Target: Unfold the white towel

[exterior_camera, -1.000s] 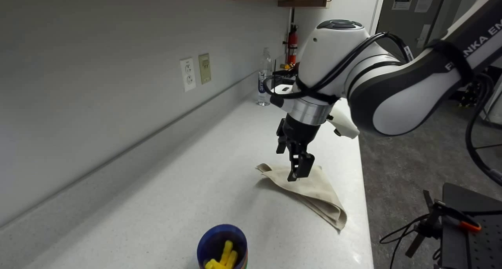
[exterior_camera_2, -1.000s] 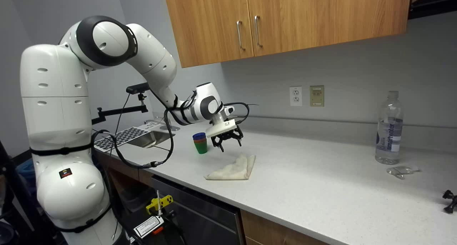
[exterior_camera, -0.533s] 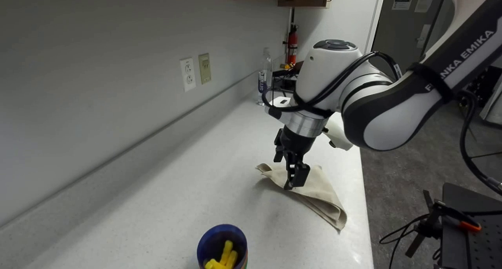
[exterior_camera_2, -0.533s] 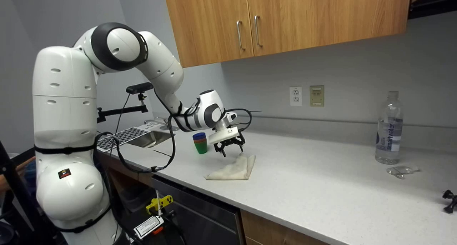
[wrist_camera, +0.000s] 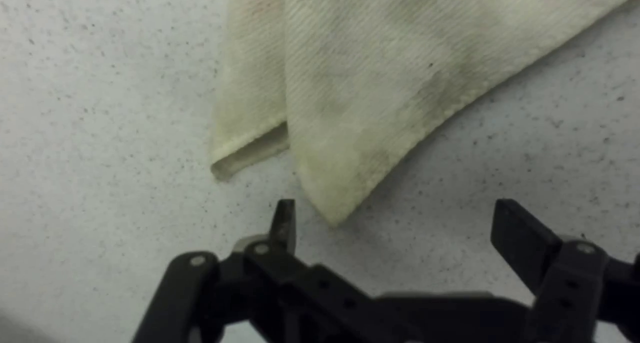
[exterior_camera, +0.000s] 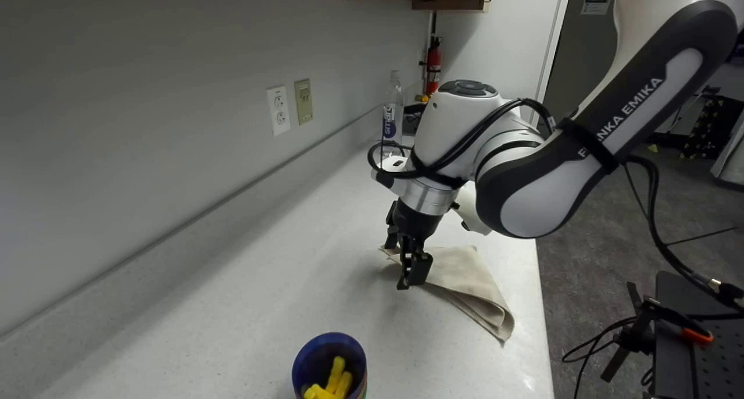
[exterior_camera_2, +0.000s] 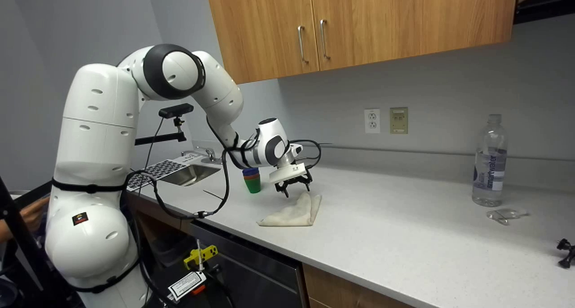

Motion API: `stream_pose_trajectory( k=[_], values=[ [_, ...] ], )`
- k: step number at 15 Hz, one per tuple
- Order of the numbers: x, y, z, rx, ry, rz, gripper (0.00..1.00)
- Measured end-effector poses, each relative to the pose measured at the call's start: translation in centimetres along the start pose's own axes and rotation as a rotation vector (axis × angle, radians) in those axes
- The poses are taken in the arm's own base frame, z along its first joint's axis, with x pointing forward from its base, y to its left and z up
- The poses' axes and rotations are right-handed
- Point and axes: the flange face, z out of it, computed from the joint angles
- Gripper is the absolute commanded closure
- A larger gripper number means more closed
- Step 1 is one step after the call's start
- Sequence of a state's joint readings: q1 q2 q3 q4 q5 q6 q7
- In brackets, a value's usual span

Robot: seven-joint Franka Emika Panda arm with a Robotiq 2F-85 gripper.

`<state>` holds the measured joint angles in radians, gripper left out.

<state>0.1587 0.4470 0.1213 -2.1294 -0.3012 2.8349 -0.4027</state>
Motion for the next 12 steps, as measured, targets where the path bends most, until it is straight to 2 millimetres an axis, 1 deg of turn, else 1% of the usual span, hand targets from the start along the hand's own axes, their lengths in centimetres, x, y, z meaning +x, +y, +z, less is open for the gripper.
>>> stream_pose_trajectory(
  k=[2,5,7,8,12],
  values=[
    [0.4,0.7,0.3,-0.003,0.008,0.004,0.0],
    [0.5,1.3,0.7,0.005,0.016,0.02,0.01],
    [0.4,1.4,0.8,0.016,0.02,0.04,0.05],
    [0.3,1.4,0.8,0.022,0.022,0.049,0.09],
    [0.0,1.5,0.9,0.03,0.022,0.064,0.13]
  ],
)
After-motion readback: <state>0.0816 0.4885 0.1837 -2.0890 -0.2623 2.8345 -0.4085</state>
